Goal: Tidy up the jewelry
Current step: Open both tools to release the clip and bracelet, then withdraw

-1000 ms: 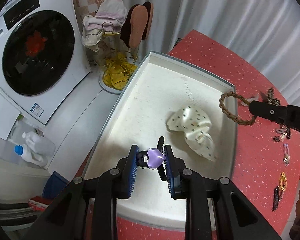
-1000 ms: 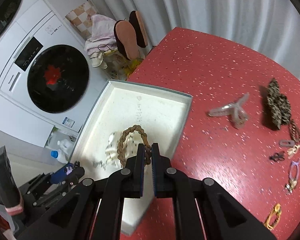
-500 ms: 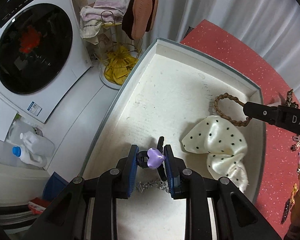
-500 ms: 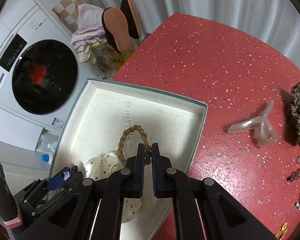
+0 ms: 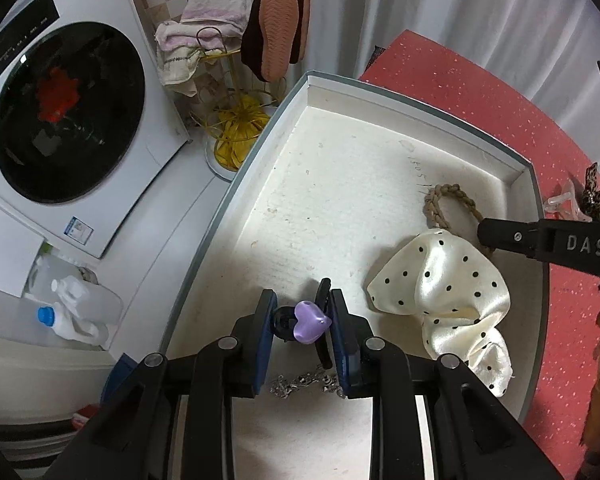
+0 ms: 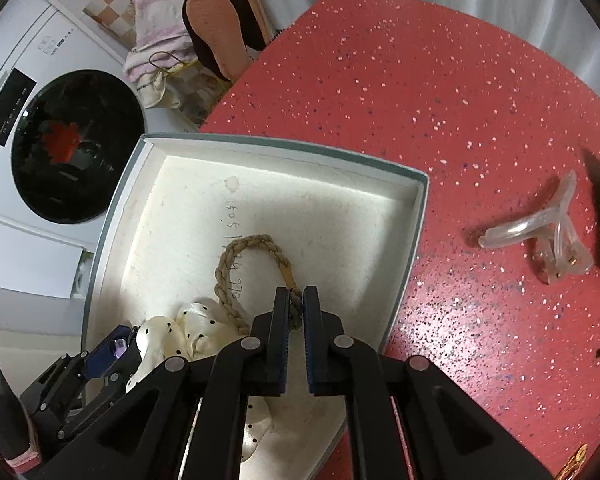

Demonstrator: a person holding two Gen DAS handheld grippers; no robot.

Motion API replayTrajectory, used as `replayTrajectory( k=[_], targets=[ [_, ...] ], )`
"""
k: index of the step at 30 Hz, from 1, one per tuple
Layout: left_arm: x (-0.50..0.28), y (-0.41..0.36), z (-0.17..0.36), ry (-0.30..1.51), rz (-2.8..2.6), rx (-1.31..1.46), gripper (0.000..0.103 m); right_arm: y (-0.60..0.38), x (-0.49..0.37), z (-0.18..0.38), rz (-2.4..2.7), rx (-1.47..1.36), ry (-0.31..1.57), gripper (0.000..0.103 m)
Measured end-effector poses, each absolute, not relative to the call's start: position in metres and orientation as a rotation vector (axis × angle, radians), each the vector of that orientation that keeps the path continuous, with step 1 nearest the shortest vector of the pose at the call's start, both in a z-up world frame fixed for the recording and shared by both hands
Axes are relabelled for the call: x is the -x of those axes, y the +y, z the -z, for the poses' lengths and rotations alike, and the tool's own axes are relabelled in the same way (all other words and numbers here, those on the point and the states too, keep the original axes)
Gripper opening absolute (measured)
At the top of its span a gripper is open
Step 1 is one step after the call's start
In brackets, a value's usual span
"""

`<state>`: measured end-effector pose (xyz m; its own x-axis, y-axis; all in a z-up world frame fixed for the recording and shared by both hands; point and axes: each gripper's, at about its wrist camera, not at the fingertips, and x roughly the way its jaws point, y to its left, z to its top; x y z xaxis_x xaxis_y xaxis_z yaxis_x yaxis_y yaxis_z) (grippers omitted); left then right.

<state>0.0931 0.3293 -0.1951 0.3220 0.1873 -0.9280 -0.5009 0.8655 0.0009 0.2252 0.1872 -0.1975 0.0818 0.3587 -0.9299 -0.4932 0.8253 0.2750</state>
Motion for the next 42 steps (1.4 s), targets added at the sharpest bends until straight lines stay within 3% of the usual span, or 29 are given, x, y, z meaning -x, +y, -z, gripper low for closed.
replayTrajectory(
  k=[2, 3, 5, 6, 14, 20, 22, 28, 30, 42],
  targets=[
    [-0.092, 0.327, 0.193, 1.155, -0.467, 0.309, 0.029, 0.185, -0.224, 0.195, -0.647, 0.119, 1.34, 0.012],
    [-0.092, 0.326, 0.192, 1.154, -0.469, 0.309, 0.033, 0.184, -0.223, 0.192, -0.652, 0.117, 1.335, 0.021],
    [-0.09, 0.325, 0.188, 1.144, -0.482, 0.304, 0.091, 0.183, -0.222, 0.186, -0.66, 0.107, 1.322, 0.034],
    [-0.088, 0.324, 0.184, 1.12, -0.503, 0.295, 0.093, 0.181, -0.222, 0.182, -0.664, 0.1, 1.314, 0.037],
    [-0.086, 0.315, 0.17, 1.113, -0.499, 0.279, 0.093, 0.166, -0.218, 0.155, -0.676, 0.053, 1.28, 0.045],
    [-0.076, 0.304, 0.152, 1.108, -0.489, 0.26, 0.094, 0.144, -0.212, 0.137, -0.664, 0.018, 1.263, 0.061],
    [-0.072, 0.297, 0.146, 1.108, -0.484, 0.256, 0.103, 0.13, -0.209, 0.133, -0.653, -0.003, 1.264, 0.064],
    [-0.064, 0.268, 0.128, 1.113, -0.446, 0.245, 0.103, 0.09, -0.197, 0.124, -0.624, -0.036, 1.264, 0.072],
    [-0.064, 0.254, 0.123, 1.112, -0.425, 0.232, 0.103, 0.075, -0.194, 0.122, -0.608, -0.053, 1.266, 0.081],
    [-0.069, 0.165, 0.111, 1.139, -0.279, 0.167, 0.103, -0.05, -0.163, 0.12, -0.458, -0.134, 1.284, 0.086]
  ],
)
